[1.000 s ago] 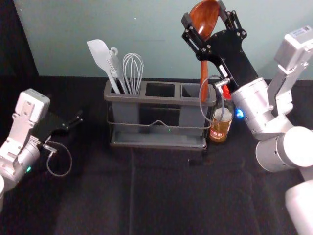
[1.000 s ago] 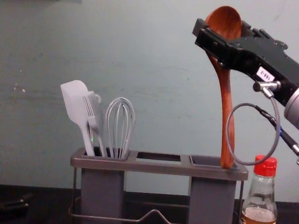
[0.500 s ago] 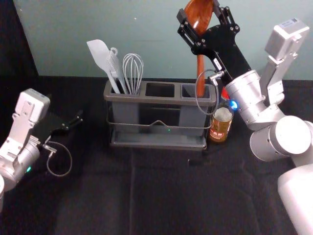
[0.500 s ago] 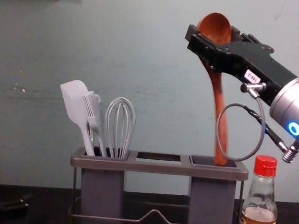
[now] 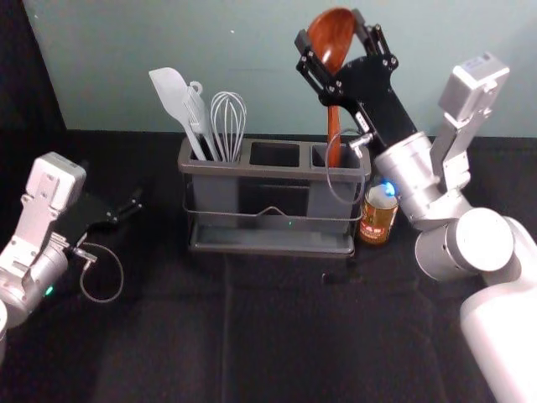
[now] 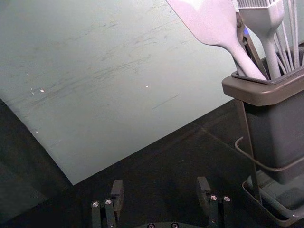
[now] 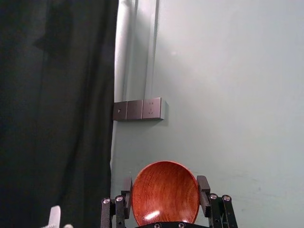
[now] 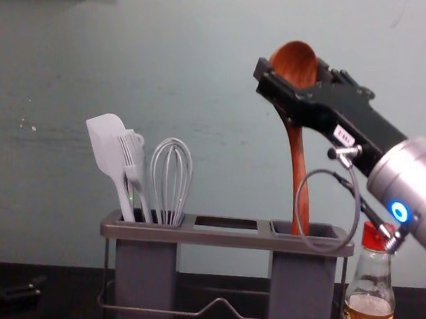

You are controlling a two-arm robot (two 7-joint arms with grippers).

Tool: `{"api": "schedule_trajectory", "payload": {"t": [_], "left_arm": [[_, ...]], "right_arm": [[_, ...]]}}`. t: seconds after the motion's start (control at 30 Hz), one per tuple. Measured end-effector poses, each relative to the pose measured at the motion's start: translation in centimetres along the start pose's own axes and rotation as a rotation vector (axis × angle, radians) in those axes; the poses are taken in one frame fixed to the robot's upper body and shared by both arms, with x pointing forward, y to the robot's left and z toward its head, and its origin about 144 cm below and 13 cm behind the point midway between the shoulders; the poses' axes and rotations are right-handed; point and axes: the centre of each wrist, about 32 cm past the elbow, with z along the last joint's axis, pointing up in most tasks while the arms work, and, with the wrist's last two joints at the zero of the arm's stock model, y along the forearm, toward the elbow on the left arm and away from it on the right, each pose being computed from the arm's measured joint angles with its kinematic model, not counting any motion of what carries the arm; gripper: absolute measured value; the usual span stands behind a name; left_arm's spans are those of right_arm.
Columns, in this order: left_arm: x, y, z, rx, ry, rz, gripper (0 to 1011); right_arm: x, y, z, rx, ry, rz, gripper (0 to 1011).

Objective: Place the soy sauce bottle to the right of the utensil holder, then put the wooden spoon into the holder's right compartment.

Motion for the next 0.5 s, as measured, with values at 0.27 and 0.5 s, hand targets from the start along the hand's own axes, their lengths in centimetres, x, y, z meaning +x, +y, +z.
{"api": "schedule_trajectory", "payload": {"t": [0.27,0.5], "left_arm": [[0.0,0.0,0.0,0.000,0.000,0.000,1005],[0.0,0.0,0.0,0.000,0.000,0.000,1005]], "right_arm": [[0.0,-1.3,-1.8,-0.015,0.021,-0.007,836],[-0.2,-2.5,-2.9,-0.045,0.036,-0.018,837]]}}
